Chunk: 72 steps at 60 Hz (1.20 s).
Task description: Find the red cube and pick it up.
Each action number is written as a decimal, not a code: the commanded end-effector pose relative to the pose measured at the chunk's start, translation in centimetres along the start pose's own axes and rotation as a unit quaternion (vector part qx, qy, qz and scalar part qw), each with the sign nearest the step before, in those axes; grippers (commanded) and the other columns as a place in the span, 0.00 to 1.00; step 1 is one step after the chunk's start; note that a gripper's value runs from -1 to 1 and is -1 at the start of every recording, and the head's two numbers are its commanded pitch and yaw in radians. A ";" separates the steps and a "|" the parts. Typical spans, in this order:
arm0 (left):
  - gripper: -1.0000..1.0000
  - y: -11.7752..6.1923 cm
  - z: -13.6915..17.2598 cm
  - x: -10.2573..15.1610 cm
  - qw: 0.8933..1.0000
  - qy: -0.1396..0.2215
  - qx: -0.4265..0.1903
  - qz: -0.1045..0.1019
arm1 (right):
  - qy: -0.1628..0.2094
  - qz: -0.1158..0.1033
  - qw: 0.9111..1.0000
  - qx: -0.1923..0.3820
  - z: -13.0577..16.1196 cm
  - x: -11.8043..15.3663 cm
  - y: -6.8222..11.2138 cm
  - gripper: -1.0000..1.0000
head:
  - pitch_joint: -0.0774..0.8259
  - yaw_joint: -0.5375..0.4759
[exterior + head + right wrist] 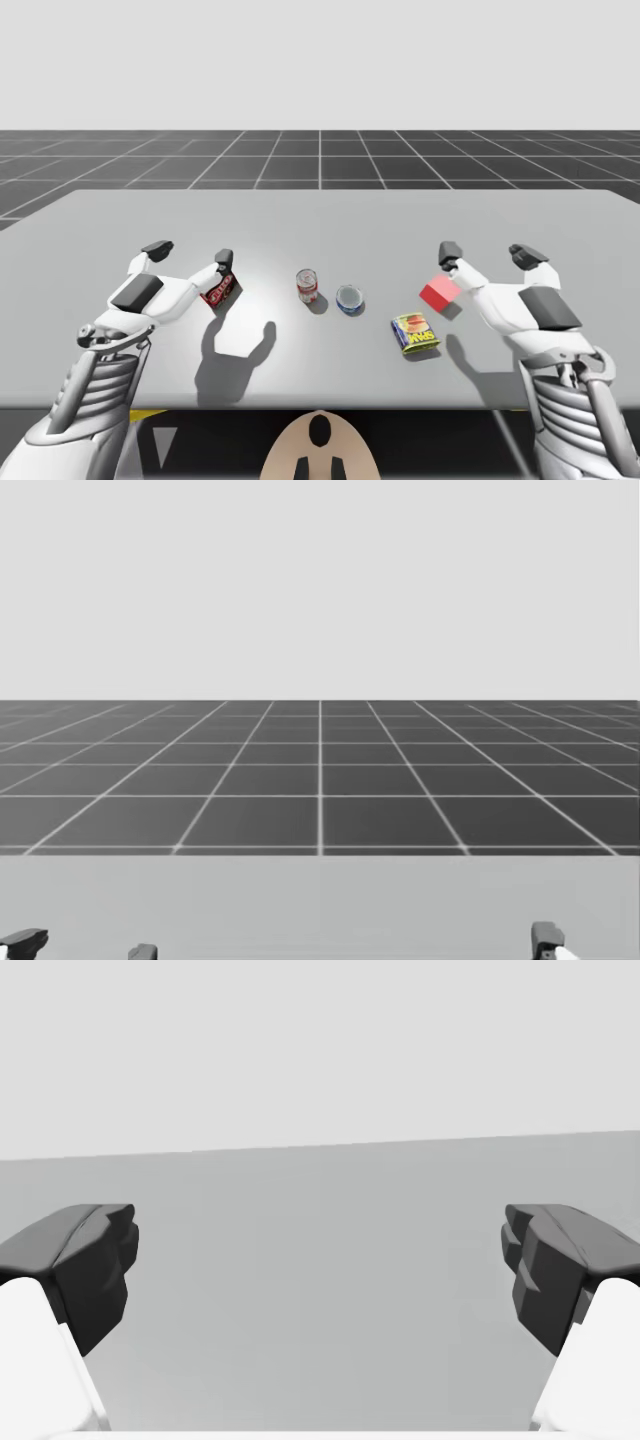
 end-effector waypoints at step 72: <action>0.00 0.0 -0.2 0.0 1.000 -0.009 0.001 -0.010 | 0.011 0.013 1.000 0.003 -0.3 -0.1 -0.4 0.00 | 0.79 0.04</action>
